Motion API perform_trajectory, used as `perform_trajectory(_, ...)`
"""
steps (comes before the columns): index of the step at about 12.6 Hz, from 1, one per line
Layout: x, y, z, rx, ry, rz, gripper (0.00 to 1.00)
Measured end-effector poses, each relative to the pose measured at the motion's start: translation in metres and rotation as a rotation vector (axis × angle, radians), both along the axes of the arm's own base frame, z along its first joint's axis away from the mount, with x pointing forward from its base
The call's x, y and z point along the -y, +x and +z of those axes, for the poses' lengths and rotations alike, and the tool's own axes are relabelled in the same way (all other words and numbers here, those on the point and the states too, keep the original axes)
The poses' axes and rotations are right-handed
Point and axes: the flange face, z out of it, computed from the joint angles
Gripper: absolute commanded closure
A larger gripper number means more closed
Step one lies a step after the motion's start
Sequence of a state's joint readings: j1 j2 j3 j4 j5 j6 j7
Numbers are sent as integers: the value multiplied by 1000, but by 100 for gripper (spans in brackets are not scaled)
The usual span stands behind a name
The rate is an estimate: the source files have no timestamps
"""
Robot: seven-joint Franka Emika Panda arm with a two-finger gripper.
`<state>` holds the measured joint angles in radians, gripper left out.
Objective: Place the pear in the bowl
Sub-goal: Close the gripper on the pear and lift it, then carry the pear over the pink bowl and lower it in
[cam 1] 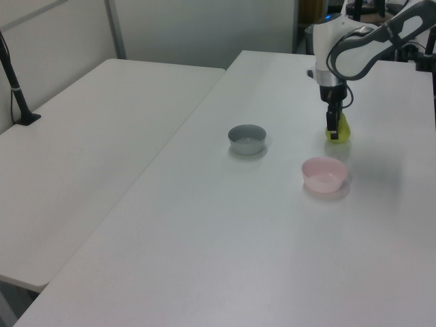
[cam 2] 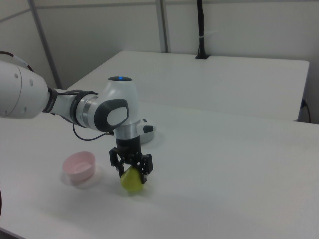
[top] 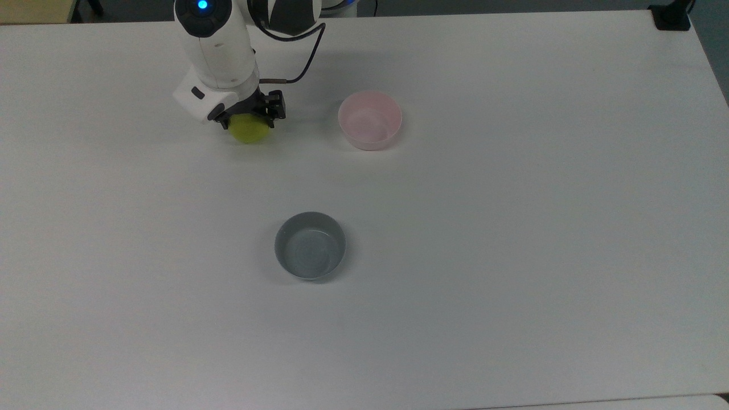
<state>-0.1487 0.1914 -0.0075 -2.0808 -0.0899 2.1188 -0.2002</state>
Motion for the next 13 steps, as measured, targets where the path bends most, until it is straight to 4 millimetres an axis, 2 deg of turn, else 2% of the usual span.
perform_trajectory(3, -5, 17, 41, -25, -2, 6, 38)
perform_trajectory(5, -27, 24, 67, -14, -6, 40, 38)
perform_trajectory(7, -53, 25, 79, 2, -13, 52, 38)
perform_trajectory(8, -60, 25, 89, 5, -16, 51, 38)
perform_trajectory(13, -58, 32, 170, 20, -24, 32, 38)
